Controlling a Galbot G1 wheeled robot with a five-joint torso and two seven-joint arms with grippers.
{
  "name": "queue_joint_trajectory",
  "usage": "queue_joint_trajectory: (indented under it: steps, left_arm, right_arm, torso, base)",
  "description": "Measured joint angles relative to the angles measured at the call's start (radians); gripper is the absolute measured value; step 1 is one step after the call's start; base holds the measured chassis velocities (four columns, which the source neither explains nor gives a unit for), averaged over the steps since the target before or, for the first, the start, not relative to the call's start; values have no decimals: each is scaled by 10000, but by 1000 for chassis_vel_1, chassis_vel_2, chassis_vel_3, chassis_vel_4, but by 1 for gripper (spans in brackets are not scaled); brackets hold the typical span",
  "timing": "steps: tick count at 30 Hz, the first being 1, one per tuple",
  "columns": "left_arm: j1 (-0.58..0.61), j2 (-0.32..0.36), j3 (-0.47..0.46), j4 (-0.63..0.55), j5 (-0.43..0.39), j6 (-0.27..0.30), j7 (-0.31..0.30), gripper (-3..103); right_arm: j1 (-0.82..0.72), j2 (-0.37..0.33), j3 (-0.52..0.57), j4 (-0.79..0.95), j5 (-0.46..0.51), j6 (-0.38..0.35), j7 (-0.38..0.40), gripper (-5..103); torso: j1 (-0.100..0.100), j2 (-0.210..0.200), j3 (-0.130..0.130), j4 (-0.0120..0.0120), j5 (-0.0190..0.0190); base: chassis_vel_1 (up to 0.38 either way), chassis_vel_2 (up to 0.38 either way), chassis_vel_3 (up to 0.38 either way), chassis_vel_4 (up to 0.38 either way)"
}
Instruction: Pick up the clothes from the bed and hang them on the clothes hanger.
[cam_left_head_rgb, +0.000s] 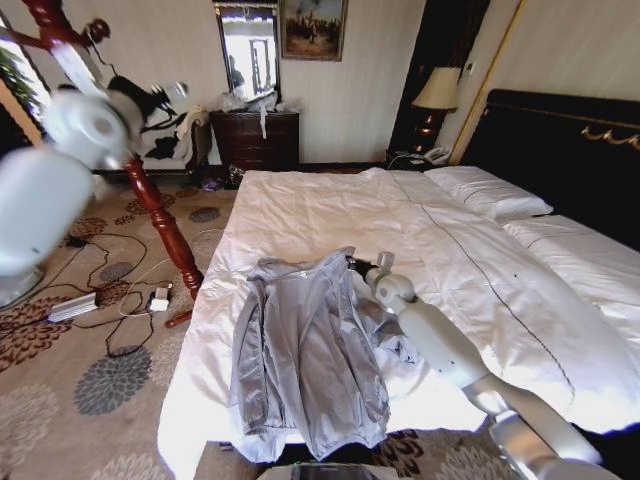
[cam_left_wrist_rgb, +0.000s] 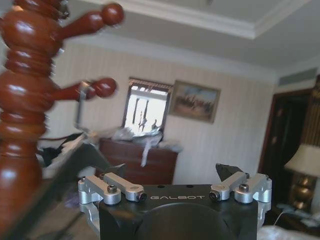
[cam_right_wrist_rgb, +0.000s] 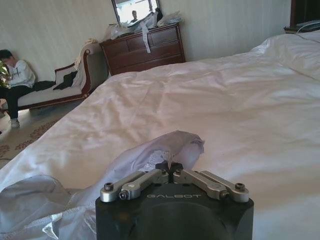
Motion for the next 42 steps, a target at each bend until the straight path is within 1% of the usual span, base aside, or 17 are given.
queue_joint_trajectory:
  steps: [3,4,6,7,8,12,13,15,18,21,24,28,30,37,39,41,42]
  left_arm:
    - [-921,93,461,609,-64,973,-32,100]
    - [-921,93,461,609,-64,973,-32,100]
    - [-1262,94,606,870,-47,1434,-5,100]
    - [-1596,60,711,1173,51,1911,155,100]
    - [-1785,0,790,1418,234,2101,295,100]
    - [-2077,-203,874,2054,602,2395,560,100]
    - [-2179,-346,890,2439,731,2534,669,103]
    - [-2233,-441,897,2697,847,2594,735,101]
    - [-2332,-774,902,3587,1468,2648,929,98]
    - [-2370,-940,906,3990,1578,2648,977,98]
    - [-2512,-1231,1065,4596,1831,2646,1260,96]
    - [-2556,-1456,1164,4932,1949,2628,1423,96]
    - [-2548,-1727,1227,5282,2029,2618,1455,96]
    - [-2450,-2399,1313,6114,2045,2596,1640,93]
    - [-2403,-2601,1316,6357,2144,2589,1749,85]
    - [-2377,-2642,1307,6401,2174,2589,1762,85]
    - [-2315,-2684,1264,6454,2208,2587,1764,80]
  right_arm:
    - [-117,-92,102,88,-6,-3,12,0]
    - [-117,-92,102,88,-6,-3,12,0]
    - [-152,-136,108,169,10,-9,22,0]
    - [-157,-171,91,221,4,-11,23,0]
    - [-157,-189,59,224,-8,-12,22,0]
    - [-157,-197,64,213,-27,-12,23,0]
    - [-165,-214,88,199,-28,-10,23,0]
    - [-188,-254,105,198,-38,-5,22,0]
    - [-288,-360,195,253,-111,22,-1,0]
    - [-333,-404,247,281,-122,31,-9,0]
    - [-352,-436,287,286,-132,50,-19,0]
    - [-351,-438,297,302,-127,57,-18,0]
    - [-349,-430,297,332,-80,64,-11,0]
    - [-275,-390,298,302,-101,106,6,0]
    - [-270,-420,314,304,-82,116,7,0]
    - [-270,-428,333,327,-8,116,20,0]
    - [-283,-442,383,412,205,92,73,0]
  torso:
    - [-2,0,0,-4,0]
    - [-2,0,0,-4,0]
    - [1,0,1,-4,-2]
    - [0,0,0,-4,-1]
    - [-2,1,-1,-3,0]
    - [-2,1,0,-2,0]
    - [1,0,1,-2,0]
    - [2,0,2,-4,-1]
    - [0,0,2,-7,0]
    - [1,0,2,-4,-2]
    - [1,0,2,-5,1]
    - [0,0,1,-6,2]
    - [2,0,2,-1,-2]
    - [2,0,2,-5,1]
    - [2,0,2,-6,2]
    - [2,0,2,-6,3]
    - [2,0,2,-7,3]
  base:
    - [0,0,0,0]
    - [0,0,0,0]
    - [0,0,0,0]
    - [0,0,0,0]
    - [0,0,0,0]
    - [0,0,0,0]
    - [0,0,0,0]
    - [0,0,0,0]
    - [0,0,0,0]
    - [0,0,0,0]
    - [0,0,0,0]
    - [0,0,0,0]
    - [0,0,0,0]
    - [0,0,0,0]
    - [0,0,0,0]
    - [0,0,0,0]
    - [0,0,0,0]
